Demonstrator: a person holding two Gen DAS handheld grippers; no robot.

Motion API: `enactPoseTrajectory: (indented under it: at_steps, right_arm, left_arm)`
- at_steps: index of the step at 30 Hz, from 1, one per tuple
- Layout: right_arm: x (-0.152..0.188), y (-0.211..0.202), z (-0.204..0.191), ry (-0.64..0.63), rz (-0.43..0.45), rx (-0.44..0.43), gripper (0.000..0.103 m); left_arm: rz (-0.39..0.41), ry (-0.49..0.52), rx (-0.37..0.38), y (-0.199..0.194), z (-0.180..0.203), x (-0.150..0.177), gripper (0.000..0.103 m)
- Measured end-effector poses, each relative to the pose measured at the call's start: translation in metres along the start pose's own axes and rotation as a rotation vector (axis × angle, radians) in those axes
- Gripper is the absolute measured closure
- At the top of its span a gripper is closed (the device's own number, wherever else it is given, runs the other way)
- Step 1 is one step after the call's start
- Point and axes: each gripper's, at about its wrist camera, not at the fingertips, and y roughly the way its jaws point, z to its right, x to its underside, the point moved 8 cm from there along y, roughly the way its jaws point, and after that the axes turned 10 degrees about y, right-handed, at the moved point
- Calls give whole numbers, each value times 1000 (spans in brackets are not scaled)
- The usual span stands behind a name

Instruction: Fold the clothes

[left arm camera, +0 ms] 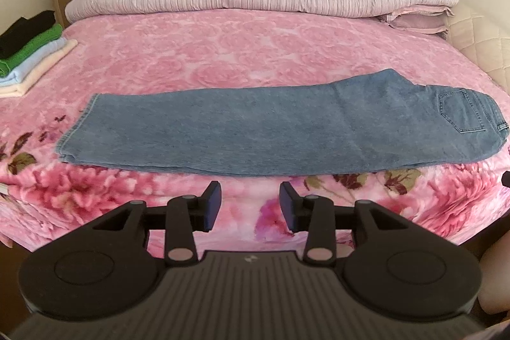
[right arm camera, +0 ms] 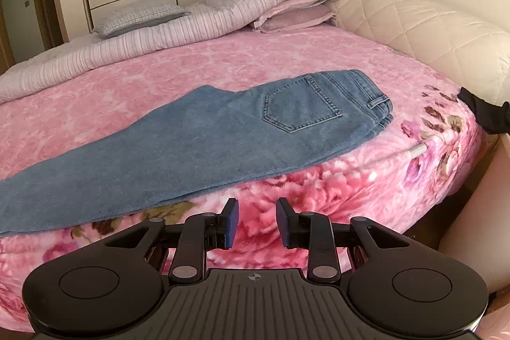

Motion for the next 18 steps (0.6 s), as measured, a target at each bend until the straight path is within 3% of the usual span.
enactPoseTrajectory:
  at_steps: [18]
  right_arm:
    - [7,1,-12,-37,-15,-10,73]
  left_arm:
    - [-25,-14,-30,-3,-13,9,67]
